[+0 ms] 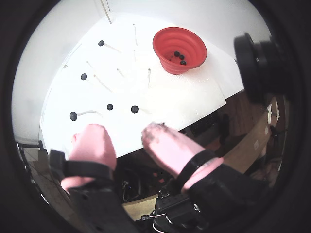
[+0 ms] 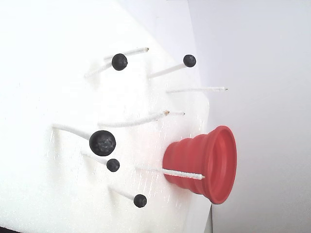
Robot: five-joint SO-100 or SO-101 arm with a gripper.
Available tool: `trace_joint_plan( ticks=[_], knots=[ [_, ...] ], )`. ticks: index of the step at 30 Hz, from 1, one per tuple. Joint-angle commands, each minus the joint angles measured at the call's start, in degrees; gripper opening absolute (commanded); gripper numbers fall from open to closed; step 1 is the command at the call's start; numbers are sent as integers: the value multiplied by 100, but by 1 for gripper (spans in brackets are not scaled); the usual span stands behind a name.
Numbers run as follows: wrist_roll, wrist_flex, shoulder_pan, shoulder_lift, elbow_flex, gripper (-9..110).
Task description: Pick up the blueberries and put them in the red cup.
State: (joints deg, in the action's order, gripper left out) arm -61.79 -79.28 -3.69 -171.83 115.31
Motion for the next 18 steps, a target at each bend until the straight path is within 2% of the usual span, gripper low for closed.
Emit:
trace_joint_plan(
  ticks=[1,18],
  knots=[
    [-220,308,-9,369,-44,14],
    [-1239,1055,-18,1380,290,14]
  ],
)
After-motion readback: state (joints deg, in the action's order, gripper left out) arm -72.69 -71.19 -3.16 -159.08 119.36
